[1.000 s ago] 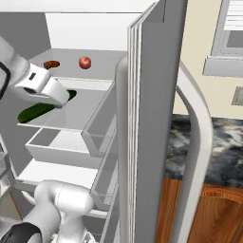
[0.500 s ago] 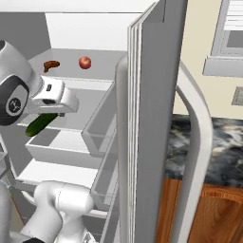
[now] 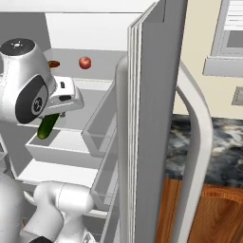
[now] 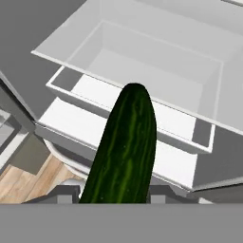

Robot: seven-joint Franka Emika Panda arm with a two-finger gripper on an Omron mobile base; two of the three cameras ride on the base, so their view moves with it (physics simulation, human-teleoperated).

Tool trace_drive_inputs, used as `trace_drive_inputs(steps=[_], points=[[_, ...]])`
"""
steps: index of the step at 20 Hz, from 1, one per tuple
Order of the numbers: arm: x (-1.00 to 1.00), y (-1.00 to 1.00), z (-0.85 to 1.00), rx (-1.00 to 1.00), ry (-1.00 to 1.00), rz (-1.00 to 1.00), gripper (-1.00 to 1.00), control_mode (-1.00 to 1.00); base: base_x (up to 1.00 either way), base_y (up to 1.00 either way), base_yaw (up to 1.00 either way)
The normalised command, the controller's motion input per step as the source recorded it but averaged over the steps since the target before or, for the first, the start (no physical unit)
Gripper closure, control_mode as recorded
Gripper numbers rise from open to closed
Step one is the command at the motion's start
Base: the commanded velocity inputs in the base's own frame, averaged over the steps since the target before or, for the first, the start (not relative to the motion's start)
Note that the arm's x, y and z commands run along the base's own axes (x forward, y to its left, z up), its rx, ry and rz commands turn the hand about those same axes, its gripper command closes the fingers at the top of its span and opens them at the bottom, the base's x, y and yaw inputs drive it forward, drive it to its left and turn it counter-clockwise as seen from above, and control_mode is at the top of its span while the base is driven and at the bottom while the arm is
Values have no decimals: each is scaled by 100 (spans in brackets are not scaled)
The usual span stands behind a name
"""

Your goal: Open the fridge, remove the peach, cucumber, and chicken drumstick, and place them on any counter.

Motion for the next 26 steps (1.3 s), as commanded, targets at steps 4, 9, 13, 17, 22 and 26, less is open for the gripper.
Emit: trace_drive_inputs(steps=[4,9,13,17,22,26], points=[[0,8,0,0,2,7,100,-100,0,0,0],[0,0,0,0,0,0,100,-100,0,0,0],[0,0,0,0,0,0,100,-100,0,0,0],[-10,1,0,0,-2,0,100,100,-65,3,-1],[0,0,0,0,0,0,100,100,-99,10,0],[0,0,0,0,0,0,100,100,-100,14,10]])
